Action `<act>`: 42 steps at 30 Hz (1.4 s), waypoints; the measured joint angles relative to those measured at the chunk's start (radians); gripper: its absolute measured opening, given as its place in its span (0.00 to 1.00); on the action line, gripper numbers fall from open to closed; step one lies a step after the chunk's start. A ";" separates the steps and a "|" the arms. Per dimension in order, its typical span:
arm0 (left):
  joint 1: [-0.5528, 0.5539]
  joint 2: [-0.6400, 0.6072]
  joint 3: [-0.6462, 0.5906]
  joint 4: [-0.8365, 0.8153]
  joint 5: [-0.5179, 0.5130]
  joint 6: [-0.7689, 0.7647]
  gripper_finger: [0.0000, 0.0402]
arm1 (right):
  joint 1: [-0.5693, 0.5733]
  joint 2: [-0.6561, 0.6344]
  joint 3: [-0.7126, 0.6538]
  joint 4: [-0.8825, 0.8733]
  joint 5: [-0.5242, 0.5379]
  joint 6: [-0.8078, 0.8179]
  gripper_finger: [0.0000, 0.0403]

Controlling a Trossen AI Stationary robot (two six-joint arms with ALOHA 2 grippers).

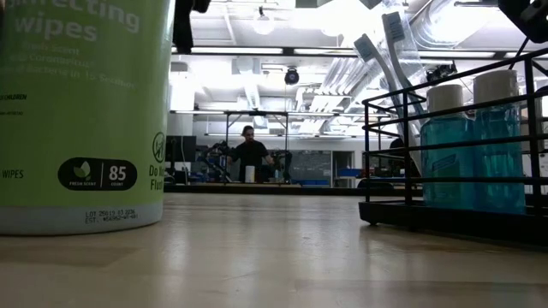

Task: Pick & Place toothbrushing station
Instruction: Put the blue toothbrush into the black mesh organizer

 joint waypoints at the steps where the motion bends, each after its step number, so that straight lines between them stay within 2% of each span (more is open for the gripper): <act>1: -0.007 0.010 0.000 -0.015 -0.001 -0.004 0.20 | 0.000 0.000 0.000 0.000 0.000 0.000 0.28; 5: -0.029 0.054 0.000 -0.064 -0.036 -0.032 0.20 | 0.000 0.000 0.000 0.000 0.000 -0.001 0.28; 12: -0.016 0.163 0.000 -0.285 -0.195 -0.128 0.20 | 0.000 0.000 0.000 0.000 0.000 -0.005 0.28; 20: 0.007 0.260 0.000 -0.264 -0.231 -0.062 0.20 | 0.000 0.000 0.000 0.000 -0.001 -0.007 0.28; 25: 0.053 0.268 -0.002 -0.253 -0.278 -0.051 0.20 | 0.000 0.000 0.000 0.000 -0.007 -0.007 0.28; 27: 0.085 0.232 -0.027 -0.173 -0.269 -0.029 0.20 | 0.000 0.000 0.000 0.000 -0.014 -0.007 0.28; 29: 0.115 0.168 -0.070 -0.094 -0.218 -0.001 0.20 | 0.000 0.000 0.000 0.000 -0.025 -0.006 0.28; 32: 0.176 0.055 -0.184 0.020 -0.147 0.020 0.20 | 0.000 0.000 0.000 0.000 -0.030 -0.004 0.28; 37: 0.242 -0.126 -0.406 0.122 -0.146 -0.018 0.20 | -0.001 0.000 0.000 0.000 -0.028 -0.007 0.28; 42: 0.243 -0.262 -0.581 0.186 -0.184 -0.094 0.20 | -0.001 0.000 0.000 0.000 -0.021 -0.007 0.28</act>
